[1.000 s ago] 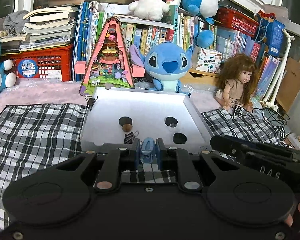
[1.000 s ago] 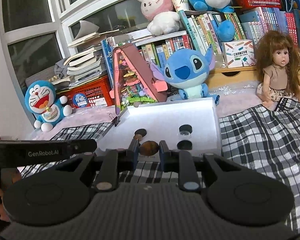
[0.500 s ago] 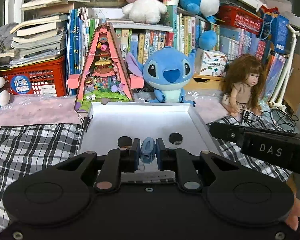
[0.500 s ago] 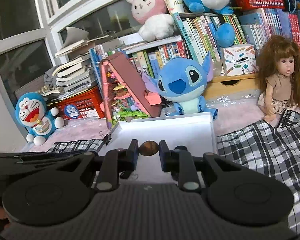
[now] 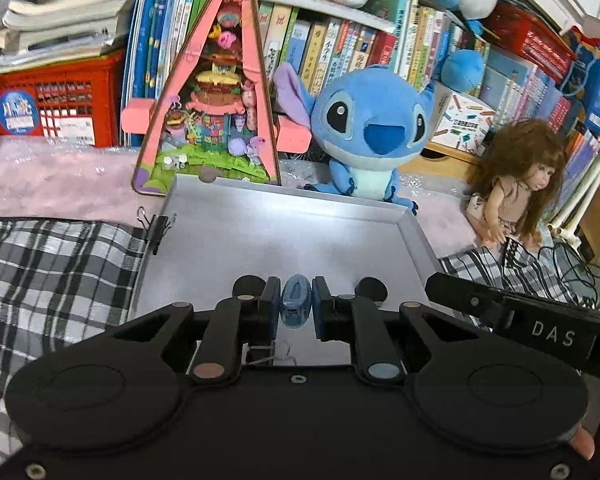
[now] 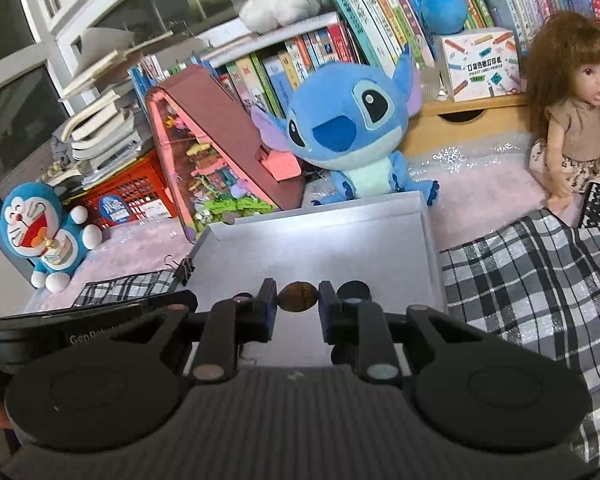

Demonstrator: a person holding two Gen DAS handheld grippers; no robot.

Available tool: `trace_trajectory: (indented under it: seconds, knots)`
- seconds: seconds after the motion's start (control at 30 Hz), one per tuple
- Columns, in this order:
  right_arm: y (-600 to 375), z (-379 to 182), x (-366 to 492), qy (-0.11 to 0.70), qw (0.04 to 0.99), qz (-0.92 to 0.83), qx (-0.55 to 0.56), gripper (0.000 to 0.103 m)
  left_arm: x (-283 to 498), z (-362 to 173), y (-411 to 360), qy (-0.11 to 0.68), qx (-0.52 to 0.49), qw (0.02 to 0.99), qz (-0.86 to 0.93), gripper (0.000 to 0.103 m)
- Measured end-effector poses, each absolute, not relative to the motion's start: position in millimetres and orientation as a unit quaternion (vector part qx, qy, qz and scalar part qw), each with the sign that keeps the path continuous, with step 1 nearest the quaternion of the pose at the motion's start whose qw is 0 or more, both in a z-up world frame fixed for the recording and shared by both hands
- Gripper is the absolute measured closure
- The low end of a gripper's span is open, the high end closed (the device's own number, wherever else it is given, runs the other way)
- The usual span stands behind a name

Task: Organize rigid objects
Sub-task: 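Carry the blue toy in the left tool while the right tool carries the ball over the tray, then lower and open the left tool to drop the blue toy while the right tool releases the ball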

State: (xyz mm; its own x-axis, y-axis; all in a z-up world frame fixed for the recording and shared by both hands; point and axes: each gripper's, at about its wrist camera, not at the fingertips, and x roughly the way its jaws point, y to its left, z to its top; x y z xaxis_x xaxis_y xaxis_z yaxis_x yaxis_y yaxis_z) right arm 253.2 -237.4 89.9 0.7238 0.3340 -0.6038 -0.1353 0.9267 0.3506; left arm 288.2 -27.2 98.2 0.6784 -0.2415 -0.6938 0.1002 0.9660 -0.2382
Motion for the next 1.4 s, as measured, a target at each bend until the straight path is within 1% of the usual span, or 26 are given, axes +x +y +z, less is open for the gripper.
trace_trajectory:
  seconds: [0.7, 1.4]
  knots:
    - [-232, 48, 334, 0.399, 0.905, 0.09, 0.118, 0.077, 363, 48, -33, 0.419, -0.067, 0.904, -0.05, 0.088]
    - [-219, 19, 359, 0.425, 0.897, 0.079, 0.091, 0.077, 377, 24, -36, 0.433, -0.052, 0.899, -0.044, 0.088]
